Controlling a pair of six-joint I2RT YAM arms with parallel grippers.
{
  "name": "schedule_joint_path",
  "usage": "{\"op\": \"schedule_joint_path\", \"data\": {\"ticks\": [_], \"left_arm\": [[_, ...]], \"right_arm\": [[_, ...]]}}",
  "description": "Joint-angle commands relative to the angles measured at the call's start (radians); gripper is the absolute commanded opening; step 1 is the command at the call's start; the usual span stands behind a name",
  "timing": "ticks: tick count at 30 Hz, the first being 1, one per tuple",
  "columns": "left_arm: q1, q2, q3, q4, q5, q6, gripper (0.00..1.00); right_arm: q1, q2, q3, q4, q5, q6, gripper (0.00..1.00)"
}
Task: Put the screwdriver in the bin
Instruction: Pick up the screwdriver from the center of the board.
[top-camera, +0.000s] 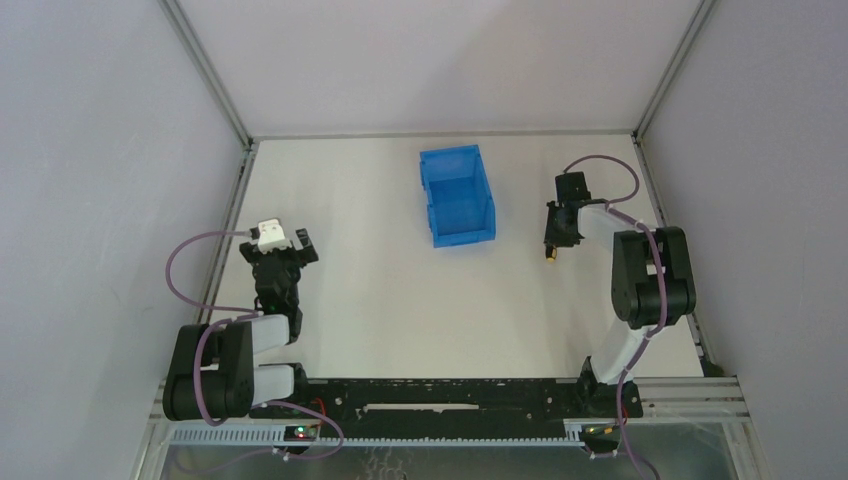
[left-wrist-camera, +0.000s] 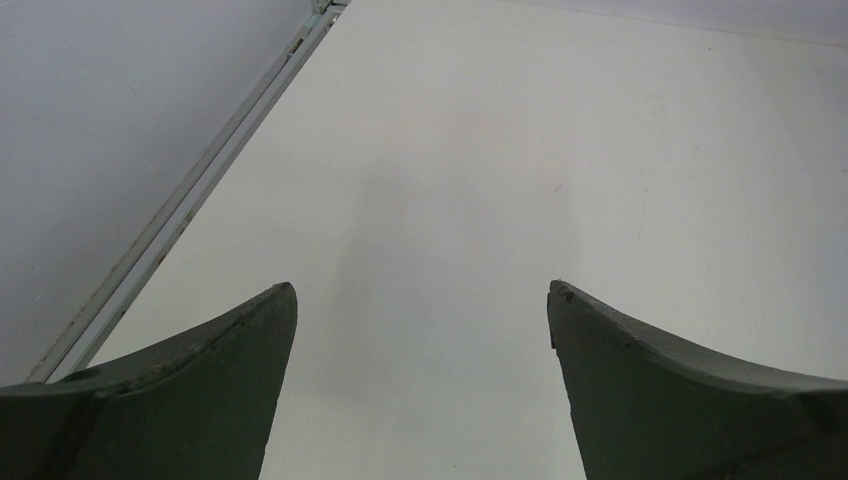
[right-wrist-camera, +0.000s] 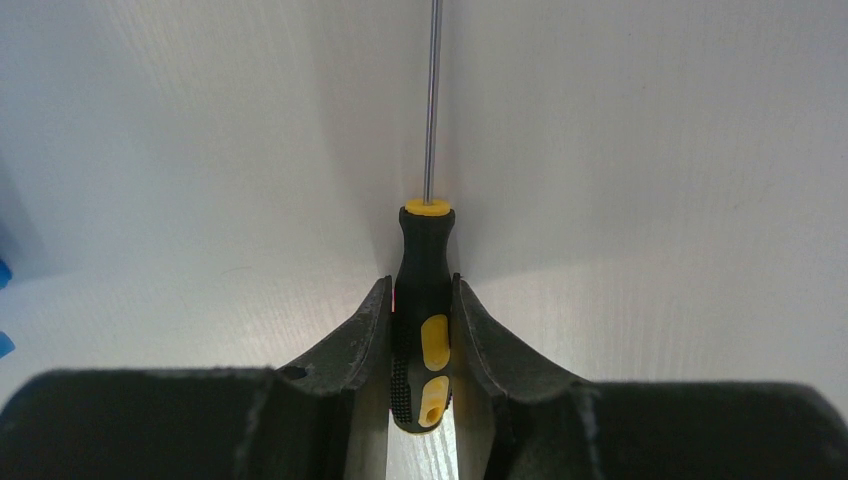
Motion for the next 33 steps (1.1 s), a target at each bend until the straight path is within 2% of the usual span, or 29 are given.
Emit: {"op": "schedule_joint_path", "data": {"ticks": [1,9,20,26,33], "left_arm": [[-0.004,-0.005,0.035,0.022,-0.011,-0.005,1.0],[-0.004,-0.004,0.034,0.022,-0.01,-0.005,1.0],[-0.004,-0.004,0.035,0.022,-0.01,-0.004,1.0],[-0.004,-0.004,0.035,0.022,-0.01,-0.004,1.0],[-0.004,-0.005,0.035,0.022,-0.01,-0.005,1.0]], "right_arm": [[-0.001,-0.08,0.012,-0.027,0.001,0.015,0.12],[0.009,-0.289,0.014,-0.088,0.04,0.001,0.12],[0.027,-0.638,0.126,-0.243,0.058,-0.024,0.09],[0.048,-0.742,0.231,-0.333,0.089,-0.043,0.08],[0.079,-0.783,0.283,-0.378,0.11,-0.045,0.06]]}}
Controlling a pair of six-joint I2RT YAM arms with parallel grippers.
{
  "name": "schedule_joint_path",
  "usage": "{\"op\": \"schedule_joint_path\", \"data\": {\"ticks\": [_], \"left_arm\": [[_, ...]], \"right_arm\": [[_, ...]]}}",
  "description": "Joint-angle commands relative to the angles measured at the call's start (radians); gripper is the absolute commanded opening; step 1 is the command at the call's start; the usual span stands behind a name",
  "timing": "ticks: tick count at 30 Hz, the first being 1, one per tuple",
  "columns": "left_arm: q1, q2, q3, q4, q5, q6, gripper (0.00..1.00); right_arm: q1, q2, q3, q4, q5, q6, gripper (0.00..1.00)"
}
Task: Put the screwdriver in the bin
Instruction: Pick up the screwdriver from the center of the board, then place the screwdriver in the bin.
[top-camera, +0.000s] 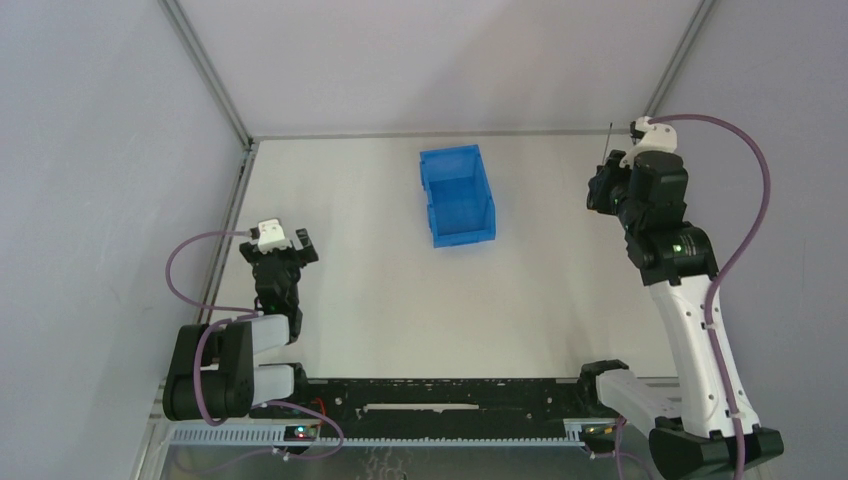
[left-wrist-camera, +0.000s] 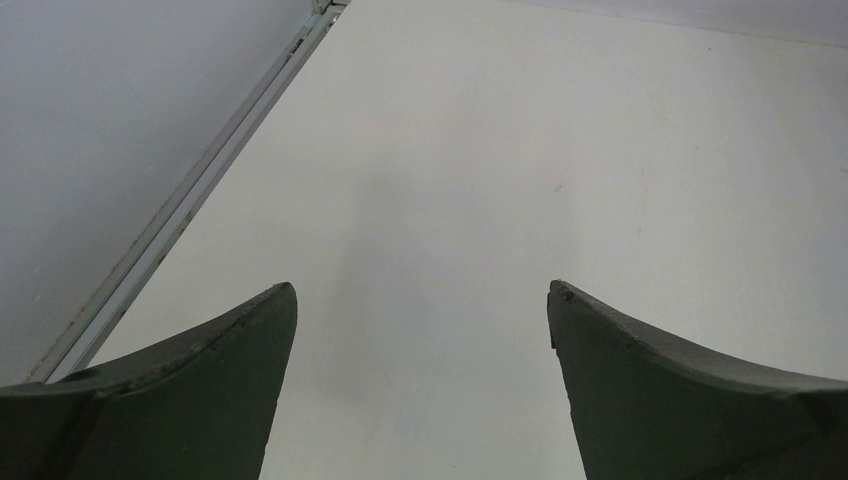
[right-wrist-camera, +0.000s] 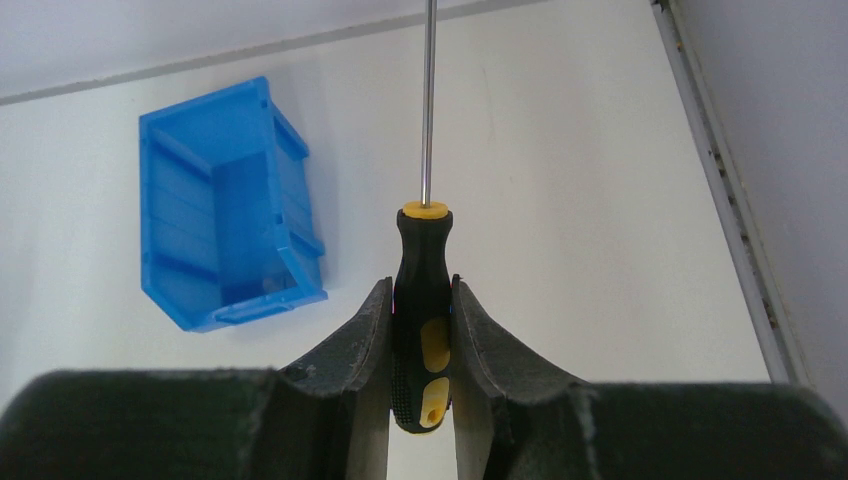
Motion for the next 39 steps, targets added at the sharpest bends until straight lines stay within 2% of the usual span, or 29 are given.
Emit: {"op": "schedule_joint_path", "data": {"ticks": [1,5,22,31,39], "left_arm": [[-0.004,-0.004,0.035,0.022,-0.01,-0.005,1.0],[-0.004,-0.004,0.035,0.022,-0.009,-0.004,1.0],[-0.005,-0.004,0.035,0.022,-0.01,-0.005,1.0],[-0.004,-0.004,0.035,0.022,-0.01,-0.005,1.0],[-0.005,-0.004,0.035,0.022,-0.01,-0.005,1.0]], "right_arm": [[0.026,0.0,0.039,-0.053,0.024,-0.015,0.06],[0.08,0.023,0.049,-0.055,0.033,0.0,0.06],[0.471,0.263,0.173,0.042,0.247,0.124,0.06],[0.564,0.464,0.311,0.064,0.282,0.145,0.06],[0.567,0.592,0.323,0.116,0.303,0.182,0.06]]}}
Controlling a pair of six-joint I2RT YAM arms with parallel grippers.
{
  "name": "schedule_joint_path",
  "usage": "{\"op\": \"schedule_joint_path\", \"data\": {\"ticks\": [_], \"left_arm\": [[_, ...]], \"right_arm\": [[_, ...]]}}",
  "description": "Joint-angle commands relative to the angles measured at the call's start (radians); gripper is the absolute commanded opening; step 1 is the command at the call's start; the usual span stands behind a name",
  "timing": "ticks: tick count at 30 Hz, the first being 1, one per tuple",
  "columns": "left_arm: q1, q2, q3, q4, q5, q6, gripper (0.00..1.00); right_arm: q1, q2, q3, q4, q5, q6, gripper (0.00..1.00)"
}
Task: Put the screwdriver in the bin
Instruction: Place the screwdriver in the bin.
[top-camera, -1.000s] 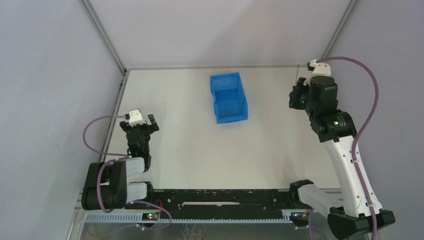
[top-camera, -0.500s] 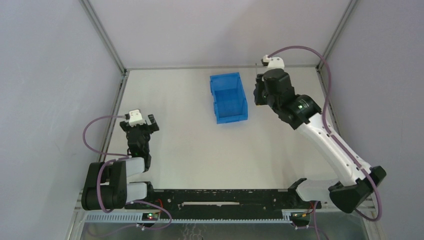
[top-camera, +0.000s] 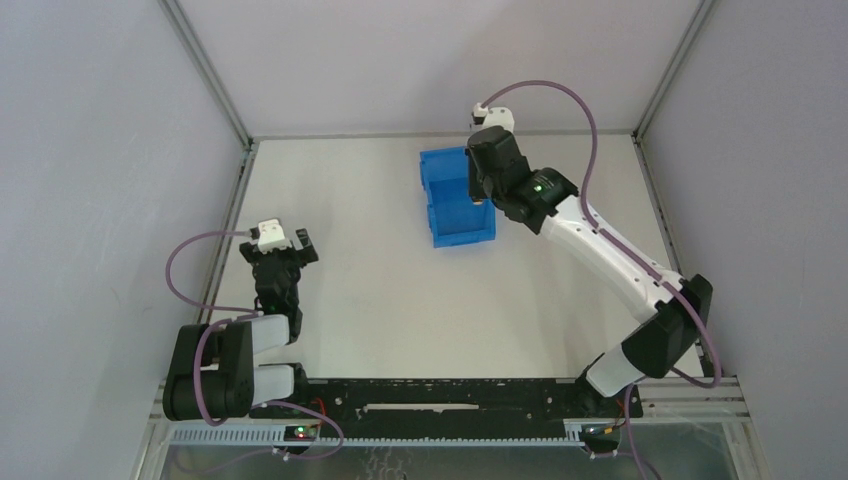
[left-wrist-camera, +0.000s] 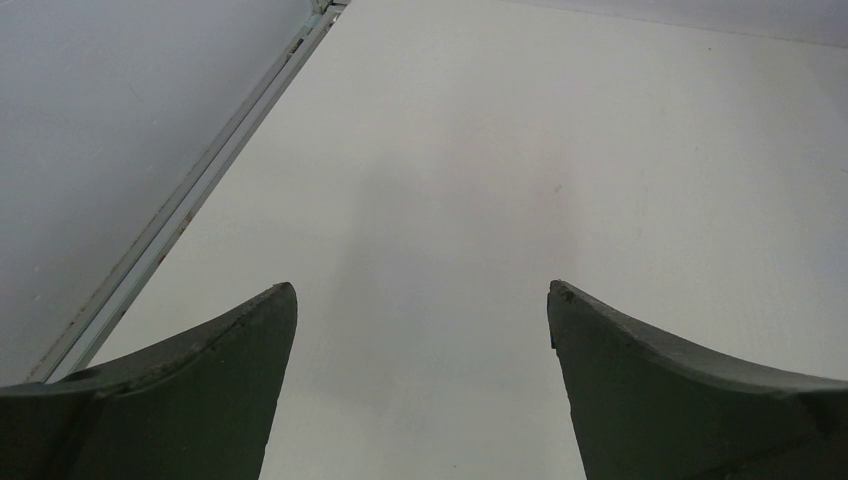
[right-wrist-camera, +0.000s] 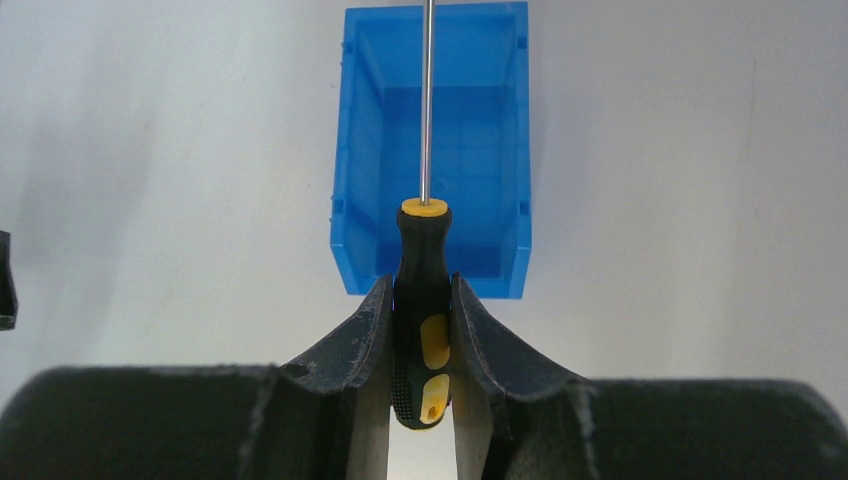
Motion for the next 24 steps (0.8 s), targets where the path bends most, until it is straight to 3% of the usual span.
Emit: {"op": "schedule_joint_path", "data": {"ticks": [1,24], "left_arm": [[-0.004,-0.004,0.035,0.022,-0.01,-0.004,1.0],[-0.004,-0.004,0.035,0.022,-0.01,-0.005,1.0]], "right_arm": [[0.004,0.059,0.032,0.069,0.042,0.043,0.06],[-0.088,0.476,-0.001,0.241,-0.101,0.118,0.08]]}}
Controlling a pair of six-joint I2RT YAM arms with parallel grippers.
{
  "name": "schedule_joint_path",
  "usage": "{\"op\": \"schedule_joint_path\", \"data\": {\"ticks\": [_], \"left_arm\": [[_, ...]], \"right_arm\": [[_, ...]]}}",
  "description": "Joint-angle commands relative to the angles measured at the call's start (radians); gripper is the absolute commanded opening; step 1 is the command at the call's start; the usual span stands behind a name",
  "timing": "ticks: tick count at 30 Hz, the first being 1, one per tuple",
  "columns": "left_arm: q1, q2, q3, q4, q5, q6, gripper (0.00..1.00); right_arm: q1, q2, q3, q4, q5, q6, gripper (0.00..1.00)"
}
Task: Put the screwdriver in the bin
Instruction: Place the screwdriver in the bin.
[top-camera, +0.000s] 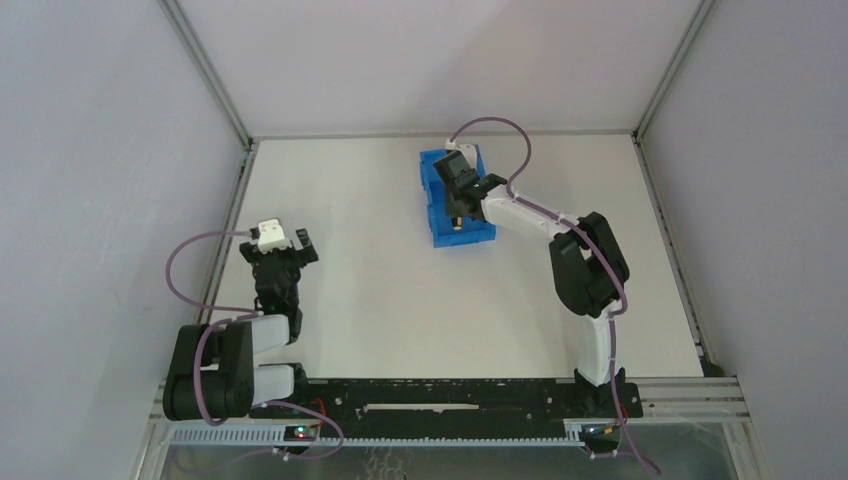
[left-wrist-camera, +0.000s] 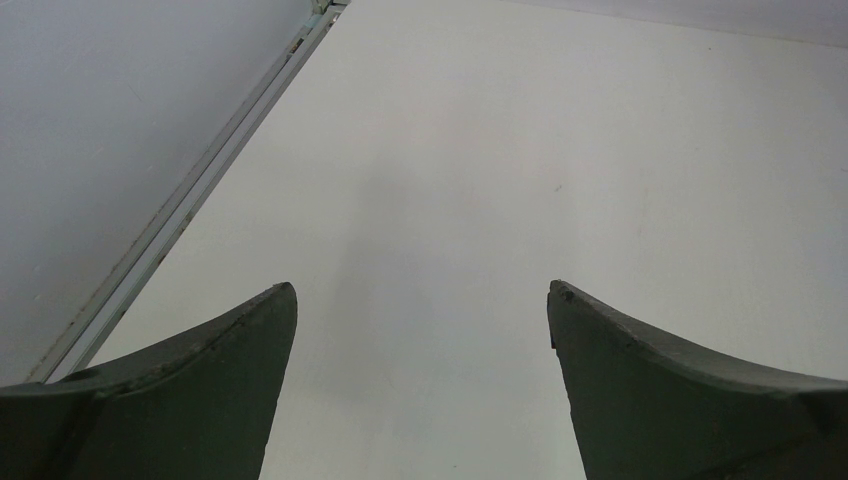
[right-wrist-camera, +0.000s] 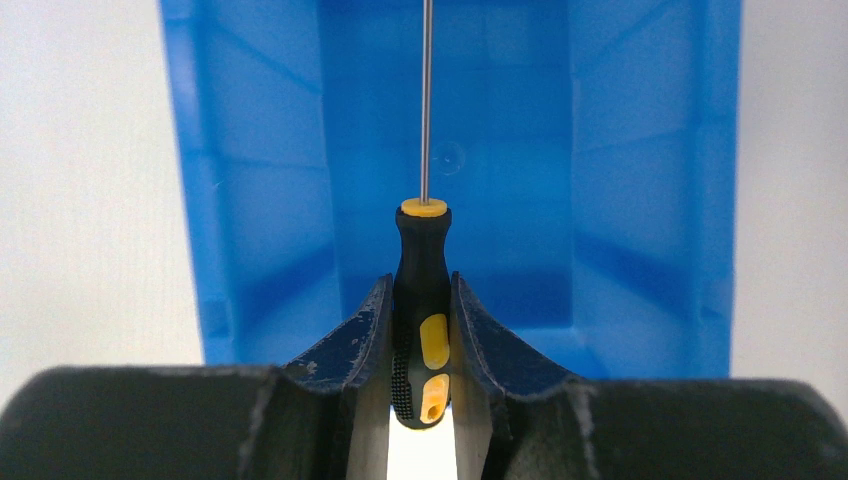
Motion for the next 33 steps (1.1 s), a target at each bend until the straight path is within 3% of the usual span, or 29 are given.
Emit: {"op": "schedule_joint_path", "data": {"ticks": [1,9,14,20,33], "left_arm": [[-0.004,-0.005,0.035,0.022,-0.01,-0.005,1.0],[-0.004,-0.004,0.034,0.022,-0.01,-0.005,1.0],[-0.004,-0.004,0.034,0.022,-0.01,-0.005,1.0],[-0.004,-0.004,0.035,0.022,-0.01,-0.005,1.0],[-0.003,-0.004,0.034,0.022,-0.01,-0.004,1.0]], "right_arm": [[-0.02,0.039,0.003,0.085,-0.023,0.034,0.08],[-0.045,0.101,0.015,0.113,-0.047,0.036,0.11],[-0.048,0.115,0.034,0.098,-0.051,0.034,0.31],[-0.039,0.07,0.036,0.078,-0.025,0.023,0.46],[-0.009,-0.052,0.048,0.029,0.039,-0.003,0.52]]}}
